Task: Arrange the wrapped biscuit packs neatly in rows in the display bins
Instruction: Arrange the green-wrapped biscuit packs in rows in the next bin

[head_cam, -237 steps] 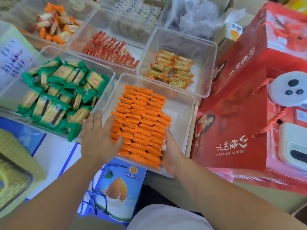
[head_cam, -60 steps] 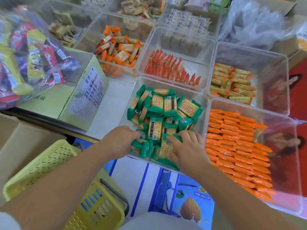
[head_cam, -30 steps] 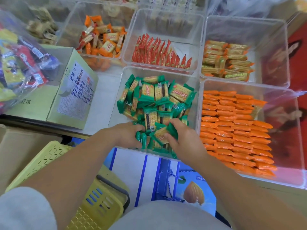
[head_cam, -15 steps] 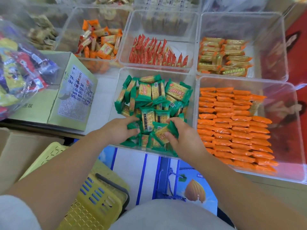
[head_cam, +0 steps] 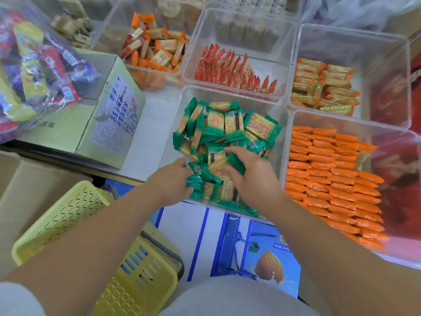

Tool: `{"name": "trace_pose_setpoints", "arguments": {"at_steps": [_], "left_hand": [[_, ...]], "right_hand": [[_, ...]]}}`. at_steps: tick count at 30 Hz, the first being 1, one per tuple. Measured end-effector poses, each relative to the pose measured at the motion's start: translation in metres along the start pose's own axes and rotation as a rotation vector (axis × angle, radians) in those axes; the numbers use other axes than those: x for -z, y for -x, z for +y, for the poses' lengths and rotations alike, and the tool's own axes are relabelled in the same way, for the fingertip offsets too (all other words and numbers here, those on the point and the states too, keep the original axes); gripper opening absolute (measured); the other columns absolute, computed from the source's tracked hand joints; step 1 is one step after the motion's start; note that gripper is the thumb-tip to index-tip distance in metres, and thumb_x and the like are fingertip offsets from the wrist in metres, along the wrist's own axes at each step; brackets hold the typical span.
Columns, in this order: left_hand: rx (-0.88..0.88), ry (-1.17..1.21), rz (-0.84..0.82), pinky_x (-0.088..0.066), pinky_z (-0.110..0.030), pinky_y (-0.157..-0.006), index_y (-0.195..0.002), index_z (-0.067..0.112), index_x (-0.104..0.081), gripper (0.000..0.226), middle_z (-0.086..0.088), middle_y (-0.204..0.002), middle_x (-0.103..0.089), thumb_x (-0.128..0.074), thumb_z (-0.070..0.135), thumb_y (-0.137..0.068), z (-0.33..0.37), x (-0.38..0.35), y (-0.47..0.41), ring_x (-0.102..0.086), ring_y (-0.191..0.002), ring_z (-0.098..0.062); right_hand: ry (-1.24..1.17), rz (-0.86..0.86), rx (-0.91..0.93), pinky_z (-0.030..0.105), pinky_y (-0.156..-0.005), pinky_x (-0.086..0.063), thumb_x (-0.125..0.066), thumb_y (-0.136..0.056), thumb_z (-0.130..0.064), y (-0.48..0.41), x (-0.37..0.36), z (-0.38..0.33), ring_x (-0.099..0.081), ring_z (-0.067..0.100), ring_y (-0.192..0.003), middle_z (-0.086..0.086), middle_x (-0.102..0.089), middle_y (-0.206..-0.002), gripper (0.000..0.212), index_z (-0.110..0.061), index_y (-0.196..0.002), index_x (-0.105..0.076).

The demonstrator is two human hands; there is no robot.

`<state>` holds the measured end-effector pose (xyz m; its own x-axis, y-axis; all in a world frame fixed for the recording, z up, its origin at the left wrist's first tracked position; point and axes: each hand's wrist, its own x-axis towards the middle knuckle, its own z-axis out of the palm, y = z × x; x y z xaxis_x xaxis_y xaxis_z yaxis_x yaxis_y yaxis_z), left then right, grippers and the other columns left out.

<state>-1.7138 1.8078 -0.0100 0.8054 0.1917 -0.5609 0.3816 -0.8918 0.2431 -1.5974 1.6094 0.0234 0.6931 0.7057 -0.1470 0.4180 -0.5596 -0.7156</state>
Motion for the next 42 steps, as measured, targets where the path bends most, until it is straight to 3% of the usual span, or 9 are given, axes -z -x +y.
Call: {"name": "trace_pose_setpoints", "arguments": {"at_steps": [7, 10, 15, 18, 21, 24, 26, 33, 42], "left_hand": [[-0.077, -0.446, 0.099, -0.033, -0.032, -0.067, -0.118, 0.022, -0.059, 0.037, 0.004, -0.069, -0.035, -0.053, 0.009, -0.085, -0.001, 0.010, -0.003, -0.045, -0.091, -0.020], [-0.196, -0.489, 0.098, -0.038, -0.033, -0.072, -0.105, 0.020, -0.065, 0.022, 0.001, -0.080, -0.055, -0.051, 0.014, -0.089, -0.004, 0.017, 0.003, -0.049, -0.093, -0.021], [-0.143, -0.156, 0.603, -0.050, -0.046, -0.064, -0.091, 0.005, -0.070, 0.019, -0.015, -0.093, -0.061, -0.077, 0.005, -0.074, -0.030, 0.011, 0.028, -0.056, -0.083, -0.037], [0.201, 0.250, 0.425, -0.049, -0.048, -0.089, -0.148, 0.009, -0.038, 0.062, -0.017, -0.139, -0.045, -0.064, 0.016, -0.092, -0.035, 0.007, 0.029, -0.053, -0.114, -0.039], [0.308, 0.451, 0.175, -0.049, -0.041, -0.091, -0.159, 0.023, -0.004, 0.078, -0.012, -0.140, -0.050, -0.053, 0.024, -0.099, -0.035, 0.007, 0.017, -0.059, -0.112, -0.030], [0.333, 0.557, 0.221, -0.040, -0.033, -0.052, -0.153, 0.026, -0.017, 0.064, -0.003, -0.088, -0.060, -0.046, 0.015, -0.097, -0.032, 0.003, 0.011, -0.057, -0.068, -0.020], [0.357, 0.520, 0.278, -0.029, -0.031, -0.046, -0.145, 0.023, -0.029, 0.054, -0.003, -0.075, -0.054, -0.044, 0.009, -0.095, -0.030, -0.001, 0.012, -0.052, -0.062, -0.020], [0.379, 0.533, 0.278, -0.035, -0.033, -0.053, -0.139, 0.026, -0.038, 0.044, -0.007, -0.073, -0.058, -0.044, 0.019, -0.097, -0.030, 0.001, 0.005, -0.055, -0.065, -0.023], [0.211, 0.573, 0.207, -0.050, -0.042, -0.071, -0.133, 0.023, -0.036, 0.029, -0.006, -0.081, -0.058, -0.039, 0.032, -0.105, -0.048, -0.004, -0.007, -0.059, -0.073, -0.025]], "right_hand": [[0.117, -0.136, 0.095, 0.043, -0.093, -0.052, -0.065, -0.096, -0.021, -0.059, -0.029, -0.034, -0.062, 0.029, -0.110, 0.011, -0.068, -0.123, 0.038, -0.013, -0.132, -0.061], [0.210, -0.253, 0.080, 0.042, -0.097, -0.050, -0.064, -0.096, -0.021, -0.075, -0.048, -0.034, -0.060, 0.029, -0.116, 0.009, -0.066, -0.128, 0.041, -0.017, -0.136, -0.060], [0.237, -0.450, 0.076, 0.040, -0.094, -0.051, -0.057, -0.101, -0.027, -0.083, -0.076, -0.032, -0.059, 0.031, -0.115, 0.011, -0.066, -0.128, 0.035, -0.019, -0.136, -0.062], [0.205, -0.494, 0.055, 0.039, -0.093, -0.051, -0.050, -0.105, -0.027, -0.082, -0.089, -0.034, -0.060, 0.033, -0.114, 0.014, -0.066, -0.126, 0.033, -0.015, -0.132, -0.064], [0.125, -0.467, -0.031, 0.029, -0.094, -0.044, -0.049, -0.105, -0.030, -0.076, -0.096, -0.034, -0.057, 0.029, -0.121, 0.009, -0.062, -0.136, 0.036, -0.018, -0.138, -0.059], [0.118, -0.402, -0.125, 0.032, -0.089, -0.046, -0.046, -0.105, -0.039, -0.064, -0.098, -0.031, -0.059, 0.029, -0.115, 0.009, -0.062, -0.133, 0.040, -0.019, -0.138, -0.055], [0.138, -0.398, -0.149, 0.037, -0.086, -0.050, -0.043, -0.106, -0.042, -0.055, -0.098, -0.029, -0.060, 0.031, -0.109, 0.012, -0.064, -0.128, 0.041, -0.020, -0.139, -0.052], [0.021, -0.480, -0.222, 0.032, -0.081, -0.039, -0.037, -0.107, -0.044, -0.031, -0.094, -0.023, -0.053, 0.027, -0.105, 0.014, -0.046, -0.139, 0.051, -0.033, -0.156, -0.027], [-0.030, -0.427, -0.285, 0.035, -0.083, -0.046, -0.053, -0.101, -0.042, -0.046, -0.110, -0.031, -0.058, 0.026, -0.106, 0.007, -0.058, -0.126, 0.038, -0.026, -0.134, -0.043]]}}
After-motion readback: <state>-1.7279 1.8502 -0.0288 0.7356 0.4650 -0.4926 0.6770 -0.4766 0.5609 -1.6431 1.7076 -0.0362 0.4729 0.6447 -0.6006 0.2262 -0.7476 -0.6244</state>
